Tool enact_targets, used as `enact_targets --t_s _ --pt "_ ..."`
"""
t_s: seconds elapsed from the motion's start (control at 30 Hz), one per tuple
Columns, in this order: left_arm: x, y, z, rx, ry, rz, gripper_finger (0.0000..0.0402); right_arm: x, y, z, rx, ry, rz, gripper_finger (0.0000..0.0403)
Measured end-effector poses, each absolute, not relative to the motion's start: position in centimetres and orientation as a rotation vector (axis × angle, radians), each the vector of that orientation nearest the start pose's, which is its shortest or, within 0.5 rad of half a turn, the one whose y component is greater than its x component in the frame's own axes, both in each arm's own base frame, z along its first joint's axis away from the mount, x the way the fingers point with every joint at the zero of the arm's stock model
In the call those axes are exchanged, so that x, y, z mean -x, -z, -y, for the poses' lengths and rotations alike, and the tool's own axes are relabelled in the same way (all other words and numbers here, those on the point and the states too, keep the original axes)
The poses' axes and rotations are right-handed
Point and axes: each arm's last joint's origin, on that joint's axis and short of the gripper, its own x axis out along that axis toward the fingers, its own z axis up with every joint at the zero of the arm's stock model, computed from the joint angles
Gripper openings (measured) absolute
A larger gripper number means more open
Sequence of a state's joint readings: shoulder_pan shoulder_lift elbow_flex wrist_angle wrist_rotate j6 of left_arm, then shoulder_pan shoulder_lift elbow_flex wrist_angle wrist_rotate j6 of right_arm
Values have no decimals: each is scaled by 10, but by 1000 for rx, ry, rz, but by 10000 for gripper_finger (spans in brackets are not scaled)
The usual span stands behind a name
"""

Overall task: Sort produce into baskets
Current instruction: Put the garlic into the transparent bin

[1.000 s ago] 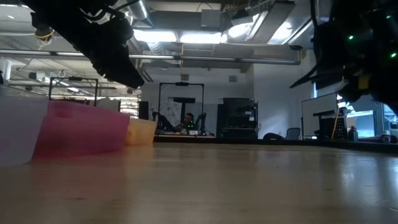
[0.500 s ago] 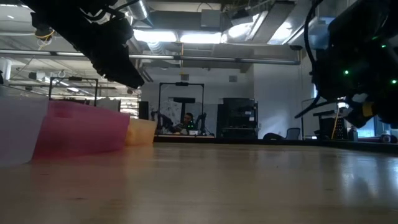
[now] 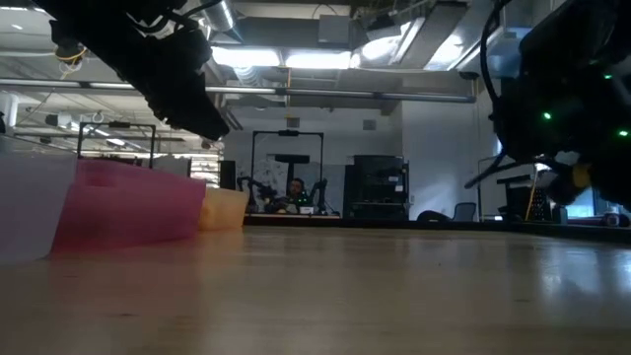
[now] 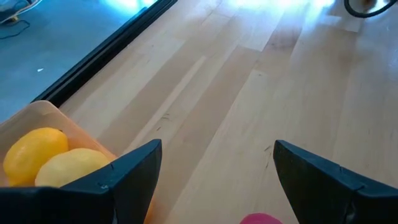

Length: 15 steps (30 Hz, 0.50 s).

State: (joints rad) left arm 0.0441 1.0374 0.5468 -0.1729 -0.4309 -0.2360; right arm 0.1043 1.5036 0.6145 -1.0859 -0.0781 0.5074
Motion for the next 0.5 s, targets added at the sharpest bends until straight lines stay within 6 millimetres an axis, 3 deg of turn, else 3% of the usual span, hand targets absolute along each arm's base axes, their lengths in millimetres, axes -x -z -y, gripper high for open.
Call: enact_targets --t_s 0.23,0.5 --pt "-205 -212 -20 159 -544 -558 306 -199 -154 -18 -137 377 -1736 13" --pt "-212 -222 -10 123 -465 -448 306 -252 -209 -18 -13 329 -1203 13"
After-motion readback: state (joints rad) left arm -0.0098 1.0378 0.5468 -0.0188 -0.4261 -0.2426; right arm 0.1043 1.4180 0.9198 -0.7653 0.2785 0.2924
